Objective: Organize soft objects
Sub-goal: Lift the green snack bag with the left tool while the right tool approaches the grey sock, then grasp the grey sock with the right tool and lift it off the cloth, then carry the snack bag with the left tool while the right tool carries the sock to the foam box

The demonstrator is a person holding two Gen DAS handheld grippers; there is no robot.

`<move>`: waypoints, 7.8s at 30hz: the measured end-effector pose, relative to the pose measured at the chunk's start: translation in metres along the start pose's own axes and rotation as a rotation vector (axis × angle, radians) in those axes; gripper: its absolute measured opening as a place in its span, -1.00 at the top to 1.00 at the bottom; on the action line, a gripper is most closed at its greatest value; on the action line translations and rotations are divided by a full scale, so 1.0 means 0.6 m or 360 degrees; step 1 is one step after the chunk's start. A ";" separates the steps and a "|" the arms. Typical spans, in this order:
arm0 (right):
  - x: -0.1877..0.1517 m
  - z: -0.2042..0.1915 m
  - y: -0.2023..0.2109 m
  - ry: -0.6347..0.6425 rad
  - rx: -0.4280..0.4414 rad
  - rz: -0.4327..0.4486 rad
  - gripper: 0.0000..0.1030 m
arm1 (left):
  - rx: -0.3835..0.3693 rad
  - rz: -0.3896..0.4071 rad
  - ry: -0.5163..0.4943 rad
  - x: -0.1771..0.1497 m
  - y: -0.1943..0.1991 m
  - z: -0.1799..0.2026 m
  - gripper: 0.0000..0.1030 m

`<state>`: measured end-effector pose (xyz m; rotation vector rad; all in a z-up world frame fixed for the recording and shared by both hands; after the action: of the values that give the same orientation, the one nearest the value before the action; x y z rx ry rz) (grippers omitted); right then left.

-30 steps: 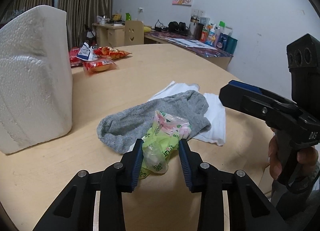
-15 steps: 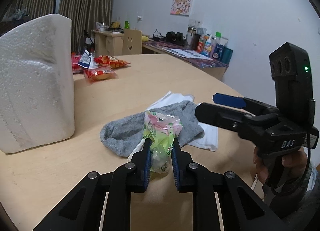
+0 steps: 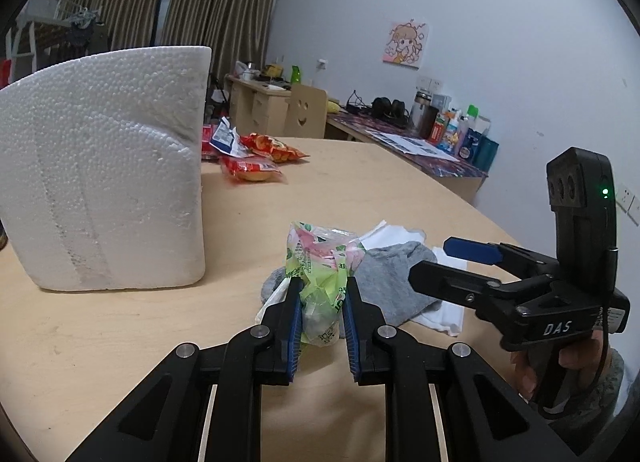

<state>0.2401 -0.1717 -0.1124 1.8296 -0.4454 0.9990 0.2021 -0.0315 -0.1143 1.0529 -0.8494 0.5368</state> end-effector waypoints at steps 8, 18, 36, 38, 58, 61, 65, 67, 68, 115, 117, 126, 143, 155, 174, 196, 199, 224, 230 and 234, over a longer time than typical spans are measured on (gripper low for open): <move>0.002 0.000 -0.024 -0.0015 -0.0010 -0.0091 -1.00 | 0.0022 0.0010 0.0057 0.000 0.003 -0.010 0.61; -0.008 0.005 -0.038 0.0011 -0.0113 -0.0180 -0.99 | 0.0017 0.0010 0.0072 0.001 0.003 -0.014 0.61; -0.026 -0.010 -0.042 0.0152 -0.0236 -0.0273 0.17 | 0.0002 0.0056 0.0107 0.001 0.017 -0.023 0.61; -0.028 -0.015 -0.040 0.0172 -0.0236 -0.0277 0.36 | 0.0000 0.0067 0.0110 0.001 0.020 -0.023 0.61; -0.030 -0.118 -0.041 0.0297 -0.0025 -0.0298 -0.20 | 0.0080 0.0154 0.0179 -0.012 0.092 -0.084 0.61; -0.034 -0.137 -0.055 0.0341 -0.0005 -0.0329 -0.19 | 0.0091 0.0160 0.0186 -0.014 0.097 -0.096 0.61; -0.032 -0.147 -0.067 0.0373 -0.0015 -0.0346 -0.19 | 0.0057 0.0152 0.0218 -0.015 0.096 -0.102 0.61; -0.034 -0.144 -0.074 0.0382 -0.0056 -0.0367 -0.19 | 0.0039 0.0157 0.0233 -0.016 0.097 -0.105 0.61; -0.036 -0.143 -0.080 0.0390 -0.0073 -0.0388 -0.19 | 0.0033 0.0160 0.0232 -0.016 0.098 -0.106 0.61; 0.063 -0.107 0.091 0.0077 0.0035 0.0162 0.81 | 0.0099 0.0351 0.0074 0.000 0.205 -0.054 0.61; 0.066 -0.105 0.097 0.0069 0.0035 0.0183 0.81 | 0.0109 0.0370 0.0054 0.005 0.216 -0.049 0.61; 0.065 -0.116 0.138 0.0080 0.0059 0.0284 0.81 | 0.0153 0.0446 -0.0034 0.015 0.264 -0.012 0.61; 0.069 -0.167 0.205 0.0159 0.0151 0.0449 0.80 | 0.0311 0.0577 -0.0082 0.026 0.352 0.022 0.61; 0.074 -0.227 0.191 0.0256 0.0313 0.0480 0.80 | 0.0520 0.0675 -0.0102 0.025 0.419 0.006 0.61; 0.095 -0.278 0.158 0.0326 0.0399 0.0444 0.80 | 0.0555 0.0682 -0.0070 0.042 0.429 -0.020 0.61; 0.162 -0.307 0.158 0.0387 0.0400 0.0482 0.80 | 0.0540 0.0686 -0.0100 0.120 0.413 -0.056 0.61; 0.172 -0.308 0.160 0.0391 0.0407 0.0495 0.80 | 0.0533 0.0682 -0.0103 0.132 0.409 -0.059 0.61; 0.246 -0.314 0.098 0.0421 0.0417 0.0451 0.80 | 0.0490 0.0590 -0.0085 0.220 0.332 -0.119 0.61; 0.269 -0.317 0.073 0.0430 0.0393 0.0459 0.80 | 0.0476 0.0541 -0.0054 0.241 0.302 -0.153 0.61; 0.276 -0.310 0.054 0.0416 0.0379 0.0447 0.80 | 0.0471 0.0514 -0.0027 0.249 0.278 -0.174 0.61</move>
<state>0.2354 -0.0031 0.0740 1.8415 -0.4450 1.5182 0.2008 0.1320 0.0710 1.1958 -0.9816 0.9491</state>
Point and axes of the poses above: each gripper's, at about its wrist camera, not at the fingertips, and y roughly against the way its jaws point, z to its right, x to its top, the point moved 5 cm from there along -y, roughly the way its jaws point, and after that the axes turned 2 degrees about -x, right-handed, at the moved point
